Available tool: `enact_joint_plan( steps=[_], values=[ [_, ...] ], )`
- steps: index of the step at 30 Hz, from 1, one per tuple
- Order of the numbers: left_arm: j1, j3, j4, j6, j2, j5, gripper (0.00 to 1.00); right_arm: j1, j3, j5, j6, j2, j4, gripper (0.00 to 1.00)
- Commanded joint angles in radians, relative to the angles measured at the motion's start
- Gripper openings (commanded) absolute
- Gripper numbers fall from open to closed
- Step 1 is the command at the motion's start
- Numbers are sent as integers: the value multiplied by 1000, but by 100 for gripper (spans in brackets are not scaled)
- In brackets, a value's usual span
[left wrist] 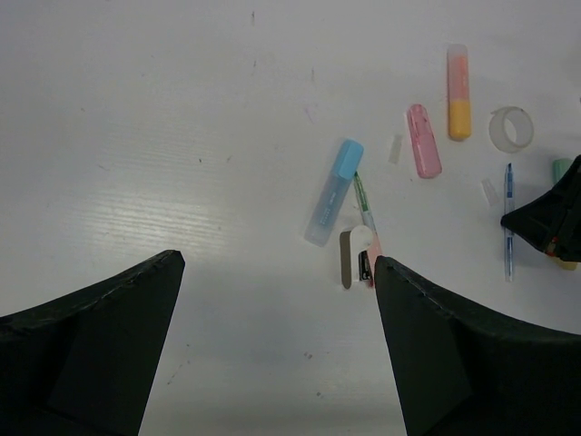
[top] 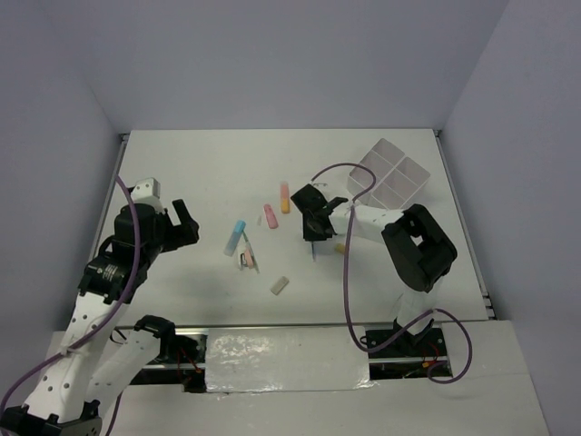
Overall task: Sort the stationery into containers
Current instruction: Pick up the pen from the center of the board, then pick up the pen cap from the center of the board.
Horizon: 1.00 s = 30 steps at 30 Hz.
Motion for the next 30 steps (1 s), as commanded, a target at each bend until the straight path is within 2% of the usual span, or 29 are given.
enact_joint_plan(
  steps=[1,5,9,16,19,23,28,30],
  values=[
    [-1,60,48,3,11,49,99,-24,-45,-15,-54,3,-20,0],
    [-1,94,86,-43,86,155,99,-21,-40,-5,-68,-63,-41,0],
    [-19,106,143,-85,217,209,99,-21,-38,29,-77,-230,-98,0],
    [-196,193,207,-125,530,105,98,-16,-48,55,-100,-487,-181,0],
    [-231,259,212,-123,694,97,93,-13,-74,46,-108,-586,-196,0],
    [-254,362,190,-88,888,55,80,-5,-98,32,-120,-698,-224,0],
    [-254,465,170,-30,1039,58,72,-1,-121,14,-140,-775,-232,0],
    [-254,514,145,-19,1082,55,66,-1,-129,12,-146,-789,-227,1]
  ],
)
